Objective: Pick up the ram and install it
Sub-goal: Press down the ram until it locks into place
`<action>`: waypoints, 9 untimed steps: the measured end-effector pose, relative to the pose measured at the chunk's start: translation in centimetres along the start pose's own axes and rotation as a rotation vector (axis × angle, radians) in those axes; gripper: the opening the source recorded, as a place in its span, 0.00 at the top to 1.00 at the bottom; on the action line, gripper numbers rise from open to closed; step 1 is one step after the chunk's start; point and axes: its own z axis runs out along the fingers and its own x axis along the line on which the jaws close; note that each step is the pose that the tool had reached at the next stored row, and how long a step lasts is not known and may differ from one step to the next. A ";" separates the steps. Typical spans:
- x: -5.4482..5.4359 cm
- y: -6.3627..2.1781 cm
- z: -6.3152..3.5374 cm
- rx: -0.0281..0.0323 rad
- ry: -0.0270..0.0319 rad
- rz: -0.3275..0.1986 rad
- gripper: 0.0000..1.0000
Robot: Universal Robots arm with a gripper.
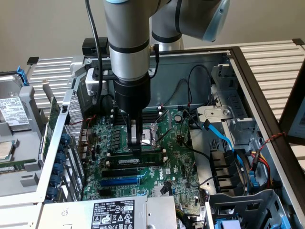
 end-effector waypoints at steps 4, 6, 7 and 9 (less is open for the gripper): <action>0.0 0.00 0.09 0.0000 0.0001 0.000 0.89; 0.0 0.00 0.13 0.0000 0.0001 0.000 0.89; 0.0 0.00 0.15 0.0000 0.0000 0.000 0.89; 0.0 0.00 0.16 0.0001 -0.0001 0.000 0.89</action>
